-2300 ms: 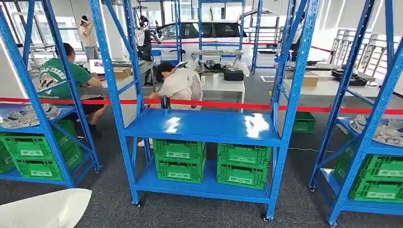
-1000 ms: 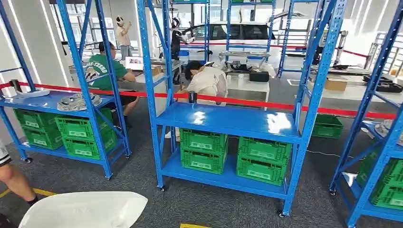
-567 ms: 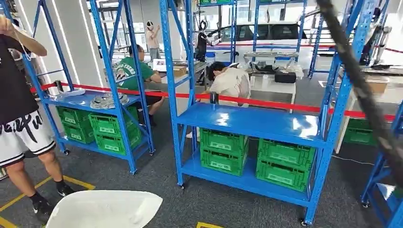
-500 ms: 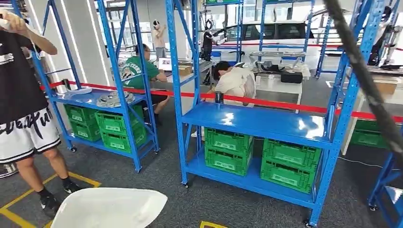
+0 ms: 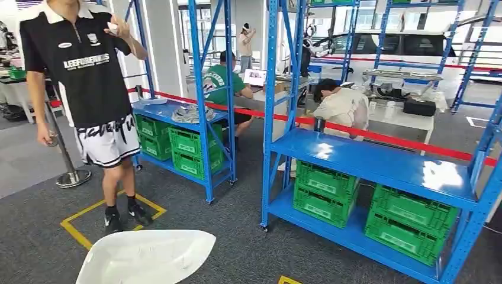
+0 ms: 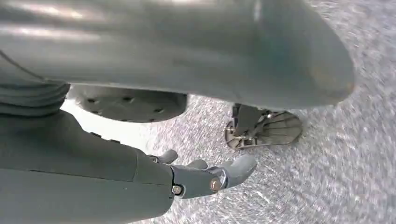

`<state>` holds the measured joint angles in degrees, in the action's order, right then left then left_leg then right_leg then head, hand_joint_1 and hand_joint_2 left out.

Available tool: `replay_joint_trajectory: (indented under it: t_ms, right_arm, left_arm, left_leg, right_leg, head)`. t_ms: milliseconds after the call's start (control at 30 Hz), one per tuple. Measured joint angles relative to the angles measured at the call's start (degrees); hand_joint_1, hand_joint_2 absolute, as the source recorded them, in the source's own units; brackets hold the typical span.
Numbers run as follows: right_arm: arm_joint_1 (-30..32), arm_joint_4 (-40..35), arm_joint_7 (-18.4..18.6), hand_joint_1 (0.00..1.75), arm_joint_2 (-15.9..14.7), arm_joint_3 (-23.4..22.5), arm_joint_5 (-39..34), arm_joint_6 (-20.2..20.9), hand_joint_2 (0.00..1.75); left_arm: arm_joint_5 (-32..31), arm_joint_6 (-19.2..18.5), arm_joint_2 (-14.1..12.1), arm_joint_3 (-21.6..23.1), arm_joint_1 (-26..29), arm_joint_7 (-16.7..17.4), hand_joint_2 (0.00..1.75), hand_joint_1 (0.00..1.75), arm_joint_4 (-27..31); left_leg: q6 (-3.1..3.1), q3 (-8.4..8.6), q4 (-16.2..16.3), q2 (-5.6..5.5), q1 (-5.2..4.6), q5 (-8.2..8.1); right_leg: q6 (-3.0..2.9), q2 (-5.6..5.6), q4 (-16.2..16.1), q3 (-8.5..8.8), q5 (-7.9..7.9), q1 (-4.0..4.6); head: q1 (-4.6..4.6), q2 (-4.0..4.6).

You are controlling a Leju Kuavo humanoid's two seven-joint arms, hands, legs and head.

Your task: Take the parts from the cabinet and place them on the table.

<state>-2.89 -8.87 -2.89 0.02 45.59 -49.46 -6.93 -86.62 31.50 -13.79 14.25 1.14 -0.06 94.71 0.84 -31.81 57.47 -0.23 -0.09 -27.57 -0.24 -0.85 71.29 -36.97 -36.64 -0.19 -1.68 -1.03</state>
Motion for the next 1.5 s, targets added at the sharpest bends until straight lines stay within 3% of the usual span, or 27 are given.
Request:
replay_joint_trajectory:
  t_ms: [33, 100, 167, 200, 233, 367, 400, 433, 467, 533, 567, 600, 667, 700, 733, 867, 900, 967, 1067, 1100, 1167, 1200, 1233, 1267, 1400, 1467, 1500]
  right_arm:
    - [0.2, 0.0, -0.6, 0.0, 0.0, 0.1, 0.2, 0.0, 0.0]
    - [0.2, 0.0, -1.0, 0.0, 0.0, 0.4, 0.7, 0.0, 0.0]
    - [0.0, 0.0, -1.0, 0.0, -0.2, 1.2, 1.9, 0.0, 0.0]
    - [-0.1, 0.0, -0.8, 0.0, -0.3, 1.7, 2.4, 0.0, 0.0]
    - [0.0, 0.0, -0.5, 0.0, -0.3, 2.2, 2.7, 0.0, 0.0]
    - [-0.5, 0.0, -0.2, 0.0, -0.5, 3.1, 3.2, 0.0, 0.0]
    - [-0.8, 0.0, 0.2, 0.0, -0.6, 3.5, 3.2, 0.0, 0.0]
    - [-0.9, 0.0, 0.4, 0.0, -0.7, 3.5, 2.8, 0.0, 0.0]
    - [-0.8, 0.0, 0.3, 0.0, -0.9, 3.5, 2.5, 0.0, 0.0]
    - [-0.3, 0.0, -1.1, 0.0, -1.3, 3.6, 2.3, 0.1, 0.0]
    - [-0.1, 0.0, -1.9, 0.0, -1.6, 3.7, 2.0, 0.1, 0.0]
    - [0.0, 0.0, -2.2, 0.0, -1.8, 3.7, 1.8, 0.1, 0.0]
    - [-0.1, 0.0, -2.3, 0.0, -2.1, 3.7, 1.4, 0.1, 0.0]
    - [-0.2, 0.0, -2.1, 0.0, -2.2, 3.7, 1.3, 0.1, 0.0]
    - [-0.2, 0.0, -1.4, 0.0, -2.4, 3.7, 1.3, 0.1, 0.0]
    - [-0.4, 0.0, -0.7, 0.0, -2.5, 4.1, 1.9, 0.1, 0.0]
    - [-0.5, 0.0, -0.8, 0.0, -2.6, 4.3, 2.2, 0.1, 0.0]
    - [-0.4, 0.0, -1.4, 0.0, -3.0, 4.7, 3.0, 0.3, 0.0]
    - [0.0, 0.0, -3.7, 0.0, -3.5, 6.0, 4.2, 0.3, 0.0]
    - [0.1, 0.0, -4.2, 0.0, -3.5, 6.3, 4.4, 0.3, 0.0]
    - [-0.1, 0.0, -4.7, 0.0, -3.5, 6.9, 4.6, 0.3, 0.0]
    - [-0.2, 0.0, -4.7, 0.0, -3.5, 7.1, 4.6, 0.3, 0.0]
    - [-0.2, 0.0, -4.8, 0.0, -3.5, 7.2, 4.5, 0.3, 0.0]
    - [-0.2, 0.0, -5.0, 0.0, -3.3, 7.2, 4.2, 0.3, 0.0]
    - [-0.4, 0.0, -7.1, 0.0, -2.7, 7.3, 2.4, 0.3, 0.0]
    - [-0.4, 0.0, -8.0, 0.0, -2.7, 6.9, 0.7, 0.3, 0.0]
    - [-0.3, 0.0, -8.0, 0.0, -2.7, 6.6, 0.2, 0.3, 0.0]
  left_arm:
    - [0.0, 0.3, 0.0, -0.2, 1.5, 0.4, 1.75, 1.75, 0.6]
    - [0.0, 0.7, -0.5, -1.1, 5.1, 1.6, 1.75, 1.75, 2.6]
    - [0.0, 1.8, -1.1, -2.9, 8.7, 2.8, 1.75, 1.75, 4.7]
    - [0.1, 2.7, -1.4, -4.0, 10.7, 3.2, 1.75, 1.75, 6.3]
    - [0.1, 3.4, -1.6, -4.7, 12.0, 3.2, 1.75, 1.75, 7.5]
    - [0.2, 2.9, -2.2, -6.0, 14.9, 3.3, 1.75, 1.75, 10.3]
    - [0.1, 1.6, -2.3, -6.0, 15.3, 3.3, 1.75, 1.75, 10.7]
    - [0.1, -0.1, -2.4, -6.0, 15.4, 3.6, 1.75, 1.75, 11.4]
    - [0.0, -2.5, -2.3, -5.9, 15.6, 3.8, 1.75, 1.75, 12.3]
    - [0.0, -5.5, -2.3, -5.1, 16.1, 4.8, 1.75, 1.75, 14.0]
    - [0.0, -6.1, -2.3, -4.3, 15.8, 5.9, 1.75, 1.75, 14.2]
    - [0.0, -6.1, -2.4, -3.1, 15.0, 7.4, 1.75, 1.75, 14.2]
    - [0.0, -5.8, -2.5, 0.0, 11.8, 9.8, 1.75, 1.75, 13.0]
    - [0.0, -5.4, -2.4, 1.6, 10.0, 9.7, 1.75, 1.75, 11.7]
    - [0.0, -4.6, -2.2, 2.3, 8.7, 9.3, 1.75, 1.75, 10.9]
    - [0.0, -2.8, -0.9, 1.7, 7.9, 6.0, 1.75, 1.75, 9.0]
    - [0.0, -2.8, -0.6, 1.1, 8.3, 5.7, 1.75, 1.75, 9.3]
    - [0.0, -3.4, -0.1, -1.0, 9.2, 5.9, 1.75, 1.75, 10.3]
    - [0.0, -3.3, 0.5, -4.6, 11.9, 4.3, 1.75, 1.75, 12.3]
    - [0.0, -3.1, 1.2, -5.9, 12.6, 2.8, 1.75, 1.75, 13.0]
    - [0.0, -2.6, 2.3, -8.6, 14.1, -0.6, 1.75, 1.75, 14.1]
    - [0.0, -2.1, 2.8, -9.9, 14.9, -1.8, 1.75, 1.75, 14.4]
    - [0.0, -1.3, 3.5, -11.1, 15.8, -2.7, 1.75, 1.75, 14.6]
    - [0.0, -0.5, 4.1, -12.0, 16.3, -3.7, 1.75, 1.75, 14.6]
    - [0.0, 3.1, 7.5, -14.6, 18.0, -8.6, 1.75, 1.75, 14.5]
    - [0.0, 3.5, 8.9, -15.3, 18.0, -10.6, 1.75, 1.75, 14.2]
    - [0.0, 3.6, 9.6, -15.3, 17.7, -11.0, 1.75, 1.75, 13.8]
  left_leg:
    - [-0.03, -0.11, 0.1, -0.81, -0.04, 0.03]
    - [-0.08, -0.23, 0.4, -2.41, -0.04, 0.02]
    - [-0.41, -0.28, 0.9, -4.0, 0.09, -0.17]
    - [-0.72, -0.47, 1.3, -4.68, 0.17, -0.37]
    - [-1.16, -0.98, 1.9, -5.33, -0.11, -0.55]
    - [-2.84, -2.22, 1.3, -8.5, 0.55, 0.32]
    - [-2.93, -2.24, 2.0, -6.38, 0.5, -0.08]
    - [-3.14, -3.17, 3.8, -3.08, 0.19, -1.75]
    - [-3.46, -4.95, 7.8, -1.32, 0.29, -4.4]
    - [-3.79, -8.3, 15.7, -0.41, 0.51, -8.16]
    - [-3.91, -9.03, 17.7, -0.32, 0.58, -8.52]
    - [-3.97, -8.37, 16.8, -0.19, 0.66, -7.5]
    - [-3.87, -4.07, 9.3, 0.71, 0.72, -3.34]
    - [-3.71, -0.93, 3.8, 2.46, 0.7, -1.28]
    - [-3.26, 0.3, 0.9, 5.28, 0.35, -1.76]
    - [-1.88, 0.01, 0.7, 3.04, -0.16, -1.2]
    - [-1.33, 0.99, 0.2, 2.31, 0.45, -0.65]
    - [-0.71, 0.52, 0.2, 1.16, 0.53, -0.36]
    - [-0.63, 0.23, 0.3, -1.29, 0.44, -0.34]
    - [-0.64, 0.2, 0.5, -2.31, 0.44, -0.36]
    - [-0.84, 0.25, 0.8, -4.33, 0.51, -0.51]
    - [-1.04, 0.27, 1.0, -5.19, 0.57, -0.64]
    - [-1.34, 0.04, 1.3, -5.91, 0.69, -0.81]
    - [-1.76, -0.37, 1.8, -6.65, 0.4, -1.03]
    - [-3.41, -1.28, 1.0, -9.46, 0.95, -0.39]
    - [-3.57, -2.65, 4.3, -2.74, 0.55, -2.66]
    - [-3.79, -4.62, 8.4, -1.2, 0.63, -5.09]
  right_leg:
    - [0.06, 0.33, 3.7, -1.71, -1.16, -0.02]
    - [0.0, 0.48, 3.4, -1.67, 0.72, -0.09]
    - [-0.15, 1.74, -5.2, 2.45, 5.57, -0.38]
    - [-0.15, 3.99, -9.9, 4.69, 7.15, -0.64]
    - [0.0, 6.07, -11.1, 5.13, 6.0, -0.67]
    - [-1.41, 2.72, -11.6, 5.21, 6.61, -0.39]
    - [-1.85, 1.69, -11.9, 5.31, 6.93, -0.55]
    - [-2.06, 1.25, -12.2, 5.31, 7.03, -0.49]
    - [-2.33, 0.3, -12.2, 5.26, 7.05, -0.37]
    - [-2.39, -1.34, -12.2, 5.08, 7.01, -0.25]
    - [-2.38, -2.28, -12.2, 4.99, 7.0, -0.25]
    - [-2.37, -3.11, -12.1, 4.94, 7.0, -0.25]
    - [-2.29, -4.85, -12.1, 4.98, 6.96, -0.26]
    - [-2.12, -5.75, -12.1, 5.12, 6.89, -0.25]
    - [-1.84, -6.27, -12.0, 5.27, 6.8, -0.01]
    - [-0.37, -8.04, -12.3, 6.02, 6.81, -0.09]
    - [0.07, -7.68, -12.1, 5.95, 6.43, -0.21]
    - [0.44, -1.4, -7.1, 3.89, 2.99, -0.54]
    - [0.56, 0.42, 4.8, -1.85, -1.55, -0.53]
    - [0.51, 0.44, 5.3, -2.33, -0.82, -0.54]
    - [0.27, 0.82, -1.4, 0.35, 4.09, -0.69]
    - [0.16, 1.76, -6.5, 2.6, 6.71, -0.8]
    - [0.04, 4.74, -10.5, 4.22, 7.34, -1.06]
    - [0.27, 6.05, -11.0, 4.48, 6.77, -0.96]
    - [-1.21, 2.66, -11.5, 4.73, 7.17, -0.91]
    - [-1.97, 1.19, -11.9, 4.87, 7.32, -0.9]
    - [-2.09, 0.23, -11.9, 4.85, 7.25, -0.78]
  head:
    - [0.0, 0.0]
    - [0.0, 0.0]
    - [0.0, 0.0]
    - [0.0, 0.0]
    - [-0.02, 0.0]
    - [0.0, 0.0]
    - [0.0, 0.0]
    - [-0.18, 0.0]
    - [-0.15, 0.0]
    - [-0.15, 0.0]
    - [-0.15, 0.0]
    - [-0.15, 0.0]
    - [-0.15, 0.0]
    - [-0.15, 0.0]
    - [-0.15, 0.0]
    - [-0.13, 0.0]
    - [-0.15, 0.0]
    - [-0.11, 0.0]
    - [-0.07, 0.0]
    - [-0.07, 0.0]
    - [-0.07, 0.0]
    - [-0.07, 0.0]
    - [-0.07, 0.0]
    - [-0.11, 0.0]
    - [-0.07, 0.0]
    - [-0.33, 0.0]
    - [-0.33, 0.0]
